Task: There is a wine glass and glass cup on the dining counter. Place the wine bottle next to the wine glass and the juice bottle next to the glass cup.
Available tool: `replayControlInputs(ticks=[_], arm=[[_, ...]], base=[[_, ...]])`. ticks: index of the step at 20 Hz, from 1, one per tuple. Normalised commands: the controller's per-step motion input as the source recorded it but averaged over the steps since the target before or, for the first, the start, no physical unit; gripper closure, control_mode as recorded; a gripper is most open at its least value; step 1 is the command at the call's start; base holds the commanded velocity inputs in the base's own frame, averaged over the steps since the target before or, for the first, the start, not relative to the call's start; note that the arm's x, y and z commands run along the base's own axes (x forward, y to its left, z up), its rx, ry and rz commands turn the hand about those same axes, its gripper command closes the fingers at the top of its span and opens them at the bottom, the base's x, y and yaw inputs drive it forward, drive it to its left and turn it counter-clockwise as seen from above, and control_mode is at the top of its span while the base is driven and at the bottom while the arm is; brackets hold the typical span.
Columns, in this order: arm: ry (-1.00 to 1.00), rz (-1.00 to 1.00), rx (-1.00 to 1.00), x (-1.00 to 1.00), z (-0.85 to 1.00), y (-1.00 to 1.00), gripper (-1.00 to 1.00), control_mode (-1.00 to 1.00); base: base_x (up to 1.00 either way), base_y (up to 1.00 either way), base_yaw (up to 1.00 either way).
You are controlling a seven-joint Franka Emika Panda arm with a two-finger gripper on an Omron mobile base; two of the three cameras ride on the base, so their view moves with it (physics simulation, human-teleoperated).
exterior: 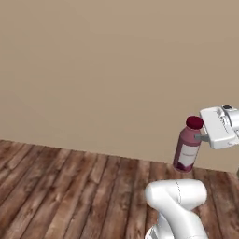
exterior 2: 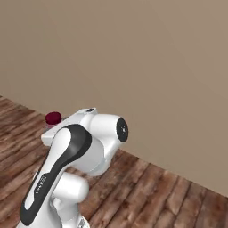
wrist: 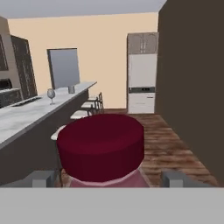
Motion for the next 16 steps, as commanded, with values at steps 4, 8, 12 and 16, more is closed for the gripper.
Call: replayControlInputs(ticks=[4, 8, 12, 16], arm=[[0.0, 0.0, 0.0, 0.0, 0.0, 0.0, 1.0, 1.0], [0.0, 0.0, 0.0, 0.0, 0.0, 0.0, 1.0, 1.0], [0.0, 0.0, 0.0, 0.0, 0.0, 0.0, 1.0, 1.0], [0.0, 0.0, 0.0, 0.0, 0.0, 0.0, 1.0, 1.0]], base=[[0.4, -0.01, 0.55], [0.41, -0.02, 0.55], [0.42, -0.02, 0.55], [0.49, -0.02, 0.42]])
